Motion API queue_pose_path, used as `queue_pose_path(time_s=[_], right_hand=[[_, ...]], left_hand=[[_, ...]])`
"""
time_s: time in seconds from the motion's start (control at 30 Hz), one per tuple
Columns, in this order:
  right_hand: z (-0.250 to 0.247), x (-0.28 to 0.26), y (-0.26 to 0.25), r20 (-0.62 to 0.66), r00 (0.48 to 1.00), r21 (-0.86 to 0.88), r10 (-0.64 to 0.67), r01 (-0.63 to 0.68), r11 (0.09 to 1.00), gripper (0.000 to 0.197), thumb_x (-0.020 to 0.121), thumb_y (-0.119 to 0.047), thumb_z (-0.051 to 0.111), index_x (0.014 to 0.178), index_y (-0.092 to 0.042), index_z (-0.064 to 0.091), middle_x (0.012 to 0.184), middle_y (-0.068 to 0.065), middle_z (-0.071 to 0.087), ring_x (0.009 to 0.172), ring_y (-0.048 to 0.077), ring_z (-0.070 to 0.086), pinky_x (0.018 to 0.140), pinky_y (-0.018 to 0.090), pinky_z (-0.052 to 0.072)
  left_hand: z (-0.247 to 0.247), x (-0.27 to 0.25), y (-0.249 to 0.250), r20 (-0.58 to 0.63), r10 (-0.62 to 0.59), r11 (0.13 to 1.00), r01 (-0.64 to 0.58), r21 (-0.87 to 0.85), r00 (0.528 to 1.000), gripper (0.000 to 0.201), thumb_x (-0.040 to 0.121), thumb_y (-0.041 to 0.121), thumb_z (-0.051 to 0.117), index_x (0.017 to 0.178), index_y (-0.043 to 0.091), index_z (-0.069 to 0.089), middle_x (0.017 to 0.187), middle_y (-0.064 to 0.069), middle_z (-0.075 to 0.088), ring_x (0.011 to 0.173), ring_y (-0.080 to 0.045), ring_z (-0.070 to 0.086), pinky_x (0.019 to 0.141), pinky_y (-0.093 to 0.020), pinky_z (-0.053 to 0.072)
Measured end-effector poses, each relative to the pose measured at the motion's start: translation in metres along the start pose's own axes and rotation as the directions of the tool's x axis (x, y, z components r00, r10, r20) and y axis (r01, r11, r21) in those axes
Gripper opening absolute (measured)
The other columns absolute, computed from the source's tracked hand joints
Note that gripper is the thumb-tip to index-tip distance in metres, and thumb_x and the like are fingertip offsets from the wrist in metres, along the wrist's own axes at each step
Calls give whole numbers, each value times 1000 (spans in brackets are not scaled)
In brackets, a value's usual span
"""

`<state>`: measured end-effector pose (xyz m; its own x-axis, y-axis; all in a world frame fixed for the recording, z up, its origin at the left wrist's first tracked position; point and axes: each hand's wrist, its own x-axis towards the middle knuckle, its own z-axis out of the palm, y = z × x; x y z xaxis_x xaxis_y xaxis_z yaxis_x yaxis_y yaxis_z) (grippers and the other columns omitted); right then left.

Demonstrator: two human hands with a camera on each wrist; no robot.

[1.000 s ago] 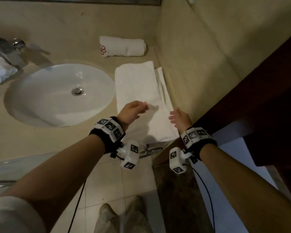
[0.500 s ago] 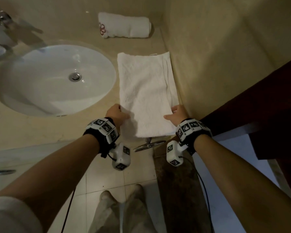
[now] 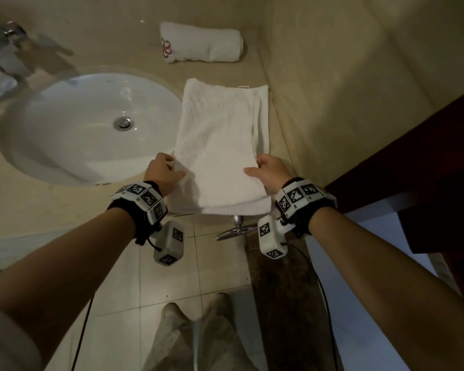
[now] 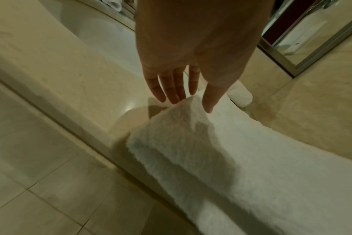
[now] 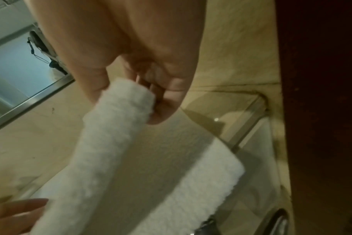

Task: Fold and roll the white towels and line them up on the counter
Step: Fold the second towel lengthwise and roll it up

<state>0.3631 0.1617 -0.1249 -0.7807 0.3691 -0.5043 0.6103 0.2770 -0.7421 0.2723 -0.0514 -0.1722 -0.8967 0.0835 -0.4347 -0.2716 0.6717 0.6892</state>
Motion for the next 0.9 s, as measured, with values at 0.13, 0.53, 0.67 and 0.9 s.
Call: queue_pose_path(time_s=[0.13,0.53,0.67,0.9], right_hand=[[-11,-11,19,-29,999,63,-36,38,997,22,87,-7,62,107,0,58,100,8,60,92,19,58,84,32,48],[-6,3,49,-42,996,-266,78,-87,960,43,89,-26,60,122,-1,51,122,13,58,111,27,56,76,23,37],[-24,16,28,-71,991,-109,112,-120,987,47,91,-27,59,130,-5,46,130,9,54,116,26,54,88,24,41],[-26,61,-9,-143,989,-194,27,-55,979,43,93,-23,55,131,-8,43,134,13,50,118,27,52,87,25,40]], left_hand=[[7,-1,7,5,23,999,-23,23,1000,53,81,18,68,127,9,43,123,-17,54,107,-34,57,89,-44,52],[20,8,4,0,62,996,-62,57,998,47,84,20,63,127,13,44,120,-13,53,104,-29,56,83,-35,49],[8,21,23,-71,63,997,-60,47,996,42,89,21,57,127,9,46,122,-16,55,104,-33,58,82,-39,51],[-7,63,55,-104,162,987,-160,27,981,33,89,18,55,121,11,52,119,-14,56,105,-29,56,80,-32,43]])
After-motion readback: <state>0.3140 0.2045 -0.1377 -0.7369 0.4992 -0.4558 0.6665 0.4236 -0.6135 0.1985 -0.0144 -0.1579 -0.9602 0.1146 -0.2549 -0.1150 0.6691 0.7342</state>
